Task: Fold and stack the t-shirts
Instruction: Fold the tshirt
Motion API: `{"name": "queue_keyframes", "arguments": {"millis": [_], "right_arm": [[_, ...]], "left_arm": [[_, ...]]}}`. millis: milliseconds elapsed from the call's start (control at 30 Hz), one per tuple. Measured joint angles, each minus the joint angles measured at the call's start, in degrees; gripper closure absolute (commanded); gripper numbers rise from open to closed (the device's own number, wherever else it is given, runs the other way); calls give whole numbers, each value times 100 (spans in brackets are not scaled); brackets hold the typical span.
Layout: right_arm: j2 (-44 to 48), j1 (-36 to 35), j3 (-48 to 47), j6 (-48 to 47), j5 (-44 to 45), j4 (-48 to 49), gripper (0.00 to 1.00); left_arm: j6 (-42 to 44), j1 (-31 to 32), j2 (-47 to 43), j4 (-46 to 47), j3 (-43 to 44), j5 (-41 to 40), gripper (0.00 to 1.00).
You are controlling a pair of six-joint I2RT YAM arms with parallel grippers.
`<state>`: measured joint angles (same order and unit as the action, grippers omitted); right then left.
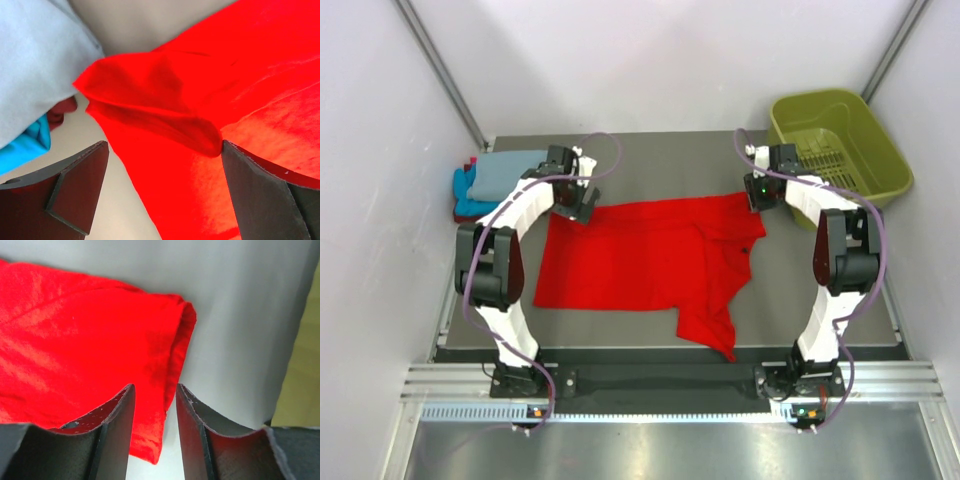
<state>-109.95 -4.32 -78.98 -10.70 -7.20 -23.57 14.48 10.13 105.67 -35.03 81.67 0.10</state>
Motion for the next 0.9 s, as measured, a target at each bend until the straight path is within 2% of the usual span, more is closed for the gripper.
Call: {"name": "queue_keyframes", "arguments": {"millis": [133,367,567,767,900], "right_arm": [[0,7,66,-2,0,-4,60],[0,11,68,22,-13,17,60],[-17,11,68,33,-20,15,59],[-17,11,87,50,-13,44,57],[-17,11,190,87,28,127,57]], "left_arm": [[-68,-24,-15,-186,-17,-201,1],[-114,-162,-546,-275,-599,-610,1],[-98,-485,-715,-271,-903,-903,1],[-114,-898,-763,-273,-737,-984,1],[-201,-874,-807,-245,-398,-739,1]]}}
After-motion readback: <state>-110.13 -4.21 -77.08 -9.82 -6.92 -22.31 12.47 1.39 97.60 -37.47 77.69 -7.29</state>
